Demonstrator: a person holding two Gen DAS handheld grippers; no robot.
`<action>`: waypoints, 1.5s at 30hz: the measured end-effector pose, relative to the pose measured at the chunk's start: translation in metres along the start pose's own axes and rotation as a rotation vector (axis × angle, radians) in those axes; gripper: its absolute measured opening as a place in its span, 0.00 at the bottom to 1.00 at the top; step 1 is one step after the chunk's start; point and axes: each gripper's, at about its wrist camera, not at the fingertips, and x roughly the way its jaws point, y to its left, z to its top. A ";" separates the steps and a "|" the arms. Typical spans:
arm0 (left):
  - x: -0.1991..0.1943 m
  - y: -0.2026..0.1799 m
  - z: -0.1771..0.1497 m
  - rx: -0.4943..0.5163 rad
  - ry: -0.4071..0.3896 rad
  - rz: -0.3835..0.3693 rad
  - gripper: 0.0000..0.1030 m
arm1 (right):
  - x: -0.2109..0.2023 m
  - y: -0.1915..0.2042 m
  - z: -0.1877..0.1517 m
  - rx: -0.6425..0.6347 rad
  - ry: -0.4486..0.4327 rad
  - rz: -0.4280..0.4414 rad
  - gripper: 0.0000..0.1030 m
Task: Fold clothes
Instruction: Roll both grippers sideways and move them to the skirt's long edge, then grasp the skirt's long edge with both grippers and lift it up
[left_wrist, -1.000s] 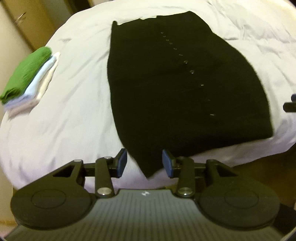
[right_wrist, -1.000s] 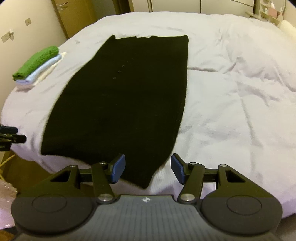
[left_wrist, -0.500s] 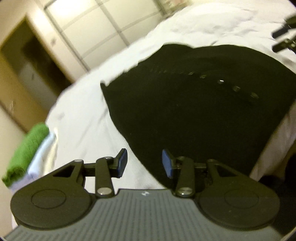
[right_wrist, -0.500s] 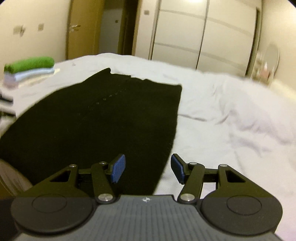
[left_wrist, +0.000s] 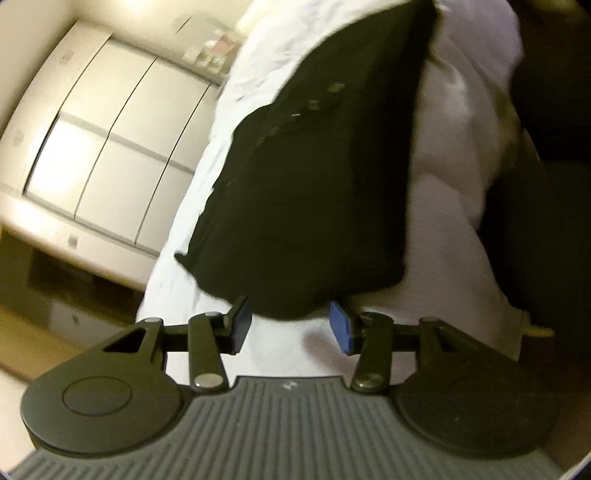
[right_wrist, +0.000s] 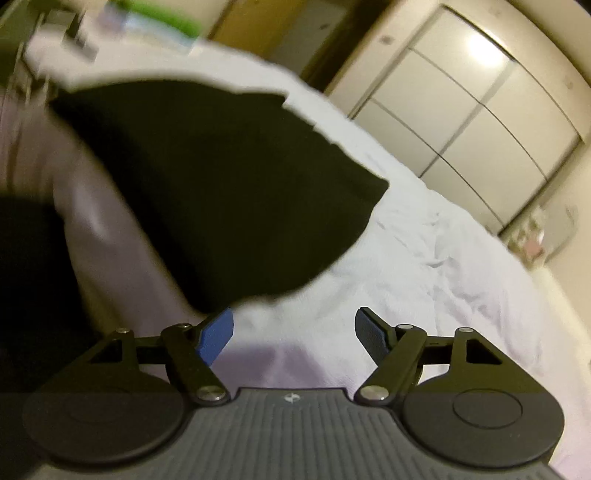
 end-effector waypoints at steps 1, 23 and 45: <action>0.002 -0.006 -0.002 0.032 -0.010 0.010 0.40 | 0.007 0.002 -0.003 -0.036 0.002 -0.003 0.65; 0.032 -0.042 -0.003 0.190 -0.115 0.168 0.43 | 0.042 0.067 -0.033 -0.568 -0.282 -0.166 0.44; 0.042 0.013 0.016 -0.015 -0.100 0.052 0.09 | 0.016 0.031 0.030 -0.385 -0.259 -0.031 0.13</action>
